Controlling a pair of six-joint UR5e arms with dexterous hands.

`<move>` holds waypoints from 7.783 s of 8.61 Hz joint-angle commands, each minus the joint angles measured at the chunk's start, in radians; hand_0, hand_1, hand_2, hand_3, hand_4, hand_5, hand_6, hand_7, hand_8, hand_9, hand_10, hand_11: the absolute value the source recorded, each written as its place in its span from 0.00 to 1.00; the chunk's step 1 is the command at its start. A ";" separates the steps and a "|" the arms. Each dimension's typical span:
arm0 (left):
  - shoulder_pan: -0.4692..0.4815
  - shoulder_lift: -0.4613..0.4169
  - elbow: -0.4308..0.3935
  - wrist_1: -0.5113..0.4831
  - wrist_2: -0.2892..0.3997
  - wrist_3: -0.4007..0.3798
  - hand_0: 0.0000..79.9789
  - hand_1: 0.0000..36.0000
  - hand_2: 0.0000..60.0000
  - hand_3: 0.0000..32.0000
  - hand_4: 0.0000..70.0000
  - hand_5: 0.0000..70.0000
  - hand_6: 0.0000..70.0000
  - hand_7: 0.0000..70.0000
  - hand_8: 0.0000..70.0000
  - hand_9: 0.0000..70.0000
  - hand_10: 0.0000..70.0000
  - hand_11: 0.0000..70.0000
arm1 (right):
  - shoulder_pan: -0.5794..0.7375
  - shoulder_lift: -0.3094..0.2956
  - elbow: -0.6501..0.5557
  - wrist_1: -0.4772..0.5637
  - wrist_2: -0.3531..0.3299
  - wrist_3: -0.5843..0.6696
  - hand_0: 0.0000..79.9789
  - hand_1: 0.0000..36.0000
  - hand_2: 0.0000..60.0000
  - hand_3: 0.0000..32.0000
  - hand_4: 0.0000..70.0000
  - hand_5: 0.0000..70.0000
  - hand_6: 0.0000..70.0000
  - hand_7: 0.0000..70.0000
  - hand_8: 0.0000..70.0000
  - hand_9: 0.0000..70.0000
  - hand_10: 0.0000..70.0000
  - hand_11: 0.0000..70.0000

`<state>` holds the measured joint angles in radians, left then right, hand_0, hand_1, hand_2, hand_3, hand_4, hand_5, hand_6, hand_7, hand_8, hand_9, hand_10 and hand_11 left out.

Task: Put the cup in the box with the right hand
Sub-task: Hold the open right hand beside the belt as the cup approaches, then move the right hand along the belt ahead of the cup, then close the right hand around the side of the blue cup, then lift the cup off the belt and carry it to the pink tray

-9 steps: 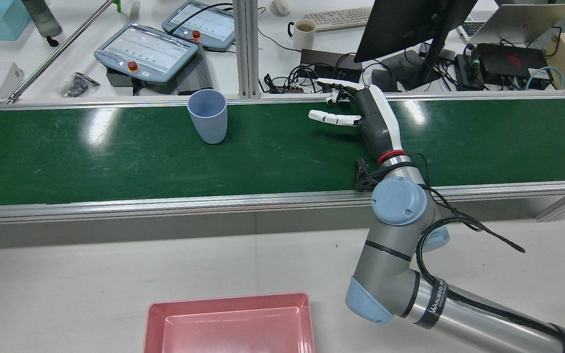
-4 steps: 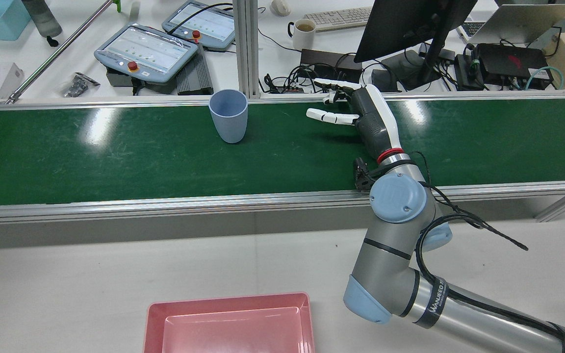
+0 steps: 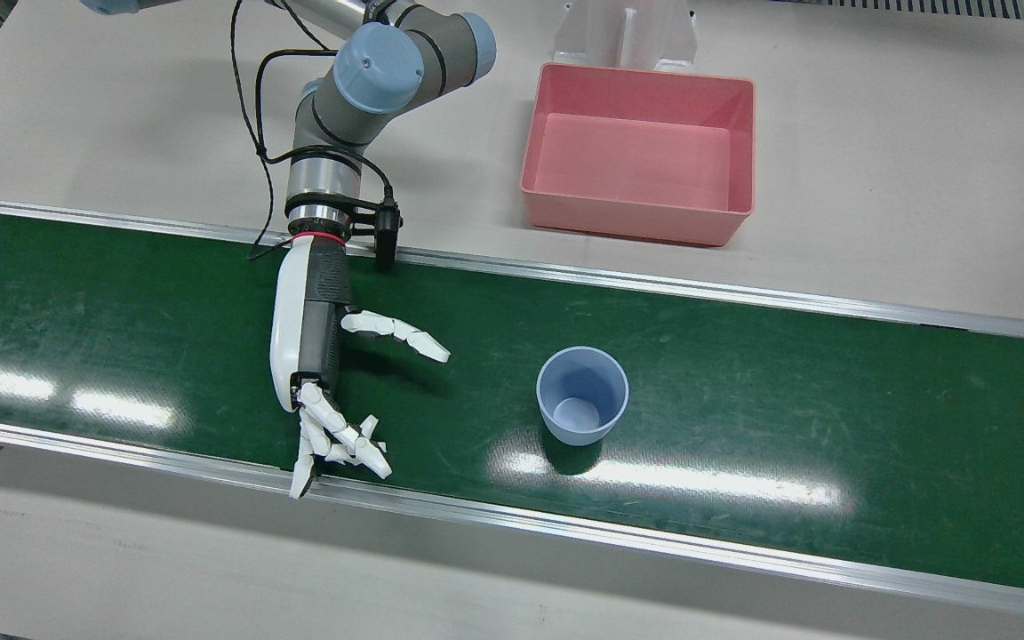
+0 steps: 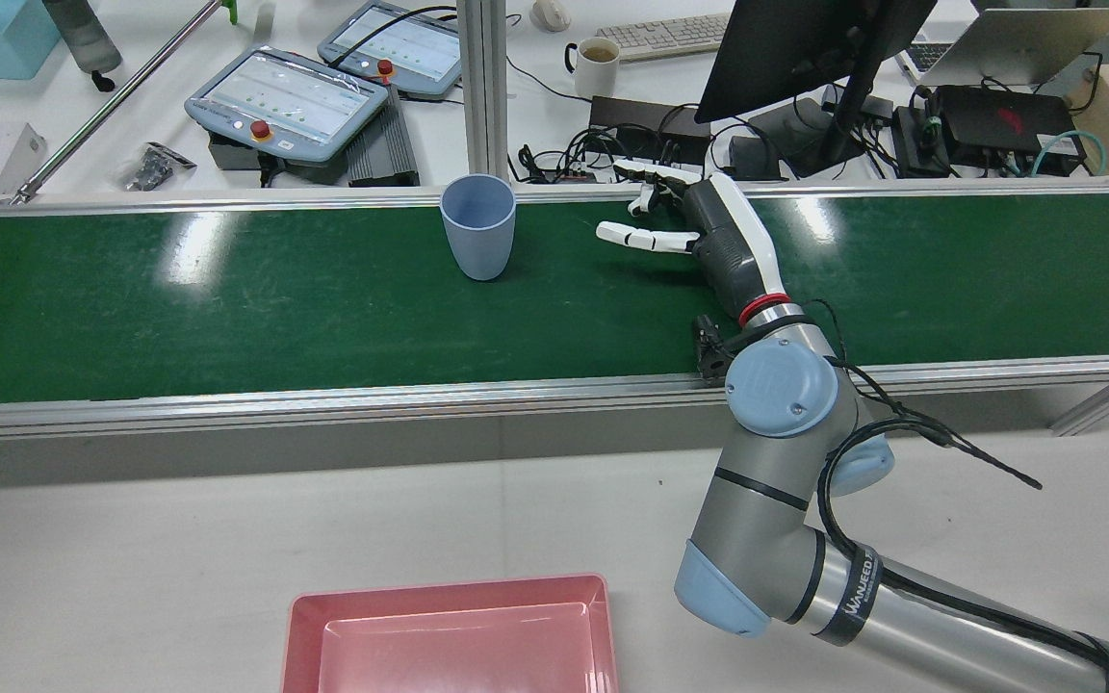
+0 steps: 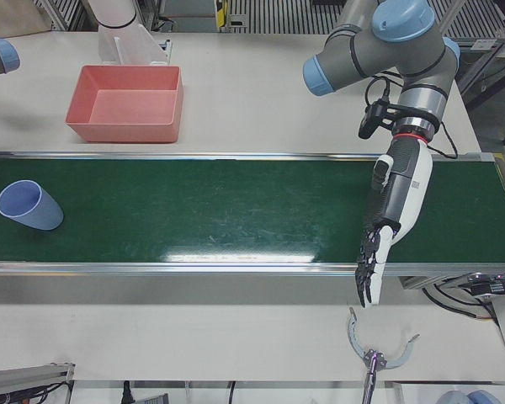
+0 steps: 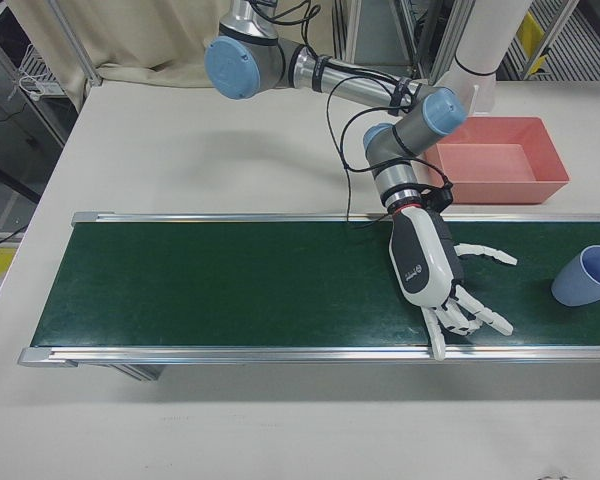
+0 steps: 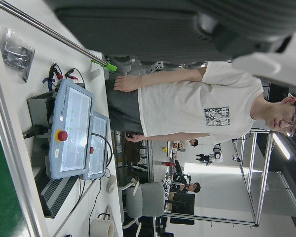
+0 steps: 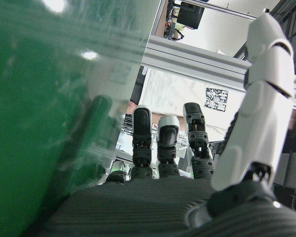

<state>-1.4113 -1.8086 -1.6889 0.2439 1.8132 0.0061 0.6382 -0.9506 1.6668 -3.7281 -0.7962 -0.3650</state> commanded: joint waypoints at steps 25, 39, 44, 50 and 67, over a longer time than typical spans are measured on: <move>0.000 0.000 0.002 -0.003 0.000 0.000 0.00 0.00 0.00 0.00 0.00 0.00 0.00 0.00 0.00 0.00 0.00 0.00 | 0.460 -0.493 -0.032 0.594 -0.509 0.078 0.57 0.00 0.00 0.00 0.19 0.07 0.35 1.00 0.41 0.76 0.12 0.18; 0.000 0.000 0.002 -0.003 -0.002 0.000 0.00 0.00 0.00 0.00 0.00 0.00 0.00 0.00 0.00 0.00 0.00 0.00 | 0.333 -0.450 0.042 0.533 -0.442 -0.057 0.58 0.00 0.00 0.00 0.29 0.06 0.36 1.00 0.38 0.73 0.05 0.08; 0.000 0.000 0.002 -0.003 -0.002 0.000 0.00 0.00 0.00 0.00 0.00 0.00 0.00 0.00 0.00 0.00 0.00 0.00 | 0.314 -0.406 0.041 0.482 -0.439 -0.081 0.58 0.00 0.00 0.00 0.34 0.06 0.37 1.00 0.38 0.73 0.05 0.08; 0.000 0.000 0.002 -0.003 0.000 0.000 0.00 0.00 0.00 0.00 0.00 0.00 0.00 0.00 0.00 0.00 0.00 0.00 | 0.308 -0.409 0.051 0.479 -0.440 -0.088 0.60 0.01 0.00 0.00 0.45 0.06 0.39 1.00 0.40 0.74 0.06 0.09; 0.000 0.000 0.000 -0.002 -0.002 0.002 0.00 0.00 0.00 0.00 0.00 0.00 0.00 0.00 0.00 0.00 0.00 0.00 | -0.514 -0.264 0.505 0.330 -0.071 -0.755 0.58 0.56 0.91 0.00 0.43 0.18 0.58 1.00 0.87 1.00 0.63 0.89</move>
<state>-1.4113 -1.8085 -1.6894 0.2426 1.8124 0.0063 0.2650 -1.2369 2.2911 -3.5112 -0.9226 -1.0347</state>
